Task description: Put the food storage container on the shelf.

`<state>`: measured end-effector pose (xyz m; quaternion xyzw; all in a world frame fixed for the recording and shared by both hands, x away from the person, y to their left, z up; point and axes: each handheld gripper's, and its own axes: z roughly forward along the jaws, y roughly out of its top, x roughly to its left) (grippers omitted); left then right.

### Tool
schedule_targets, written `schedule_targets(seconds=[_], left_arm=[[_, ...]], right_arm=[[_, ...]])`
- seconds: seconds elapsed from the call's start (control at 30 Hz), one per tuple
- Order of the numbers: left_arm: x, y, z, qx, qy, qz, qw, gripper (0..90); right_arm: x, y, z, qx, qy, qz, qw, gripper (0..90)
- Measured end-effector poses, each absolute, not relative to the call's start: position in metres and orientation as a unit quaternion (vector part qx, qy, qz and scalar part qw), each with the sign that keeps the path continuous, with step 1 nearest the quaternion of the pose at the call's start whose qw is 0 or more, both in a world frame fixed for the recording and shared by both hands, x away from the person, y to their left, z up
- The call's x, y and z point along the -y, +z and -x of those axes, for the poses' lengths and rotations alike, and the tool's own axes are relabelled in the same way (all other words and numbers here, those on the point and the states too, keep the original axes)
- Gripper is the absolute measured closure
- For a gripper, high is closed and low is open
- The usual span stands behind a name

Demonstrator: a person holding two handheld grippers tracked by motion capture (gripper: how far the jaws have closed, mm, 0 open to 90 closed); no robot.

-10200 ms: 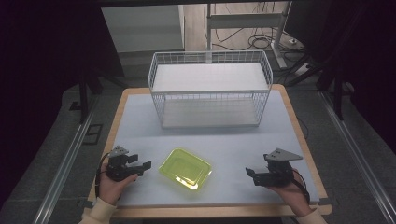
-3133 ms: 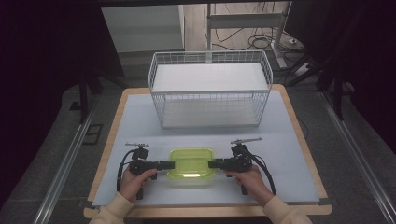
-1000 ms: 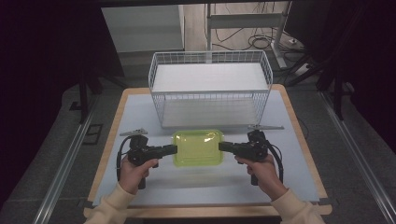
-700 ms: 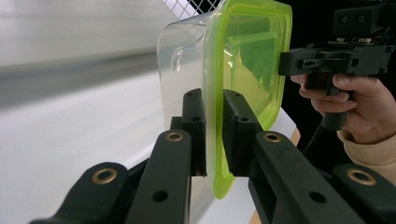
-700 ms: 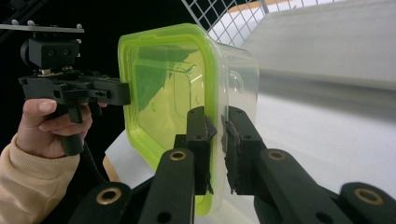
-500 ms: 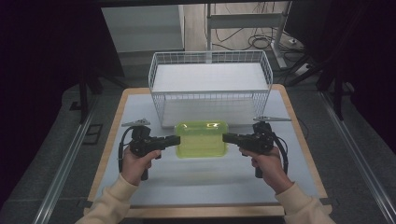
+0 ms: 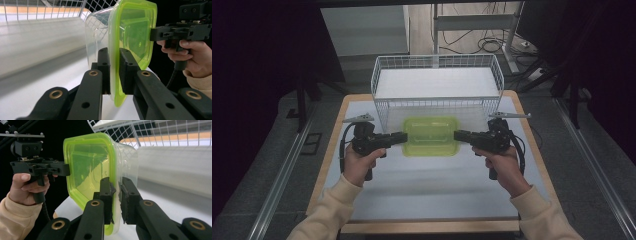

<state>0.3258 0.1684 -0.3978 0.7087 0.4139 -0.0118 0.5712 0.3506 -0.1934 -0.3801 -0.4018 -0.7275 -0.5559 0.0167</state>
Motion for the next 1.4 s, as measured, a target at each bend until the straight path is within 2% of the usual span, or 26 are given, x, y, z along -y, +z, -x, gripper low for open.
schedule_targets(seconds=[0.53, 1.4], left_arm=[[-0.161, -0.363, -0.350, -0.406, 0.003, -0.711, 0.574, 81.5], [-0.151, -0.324, -0.397, -0.406, 0.022, -0.716, 0.568, 81.3]], right_arm=[[0.198, -0.348, -0.370, 0.726, -0.567, 0.390, -0.011, 81.0], [0.203, -0.308, -0.412, 0.719, -0.564, 0.405, -0.022, 80.8]])
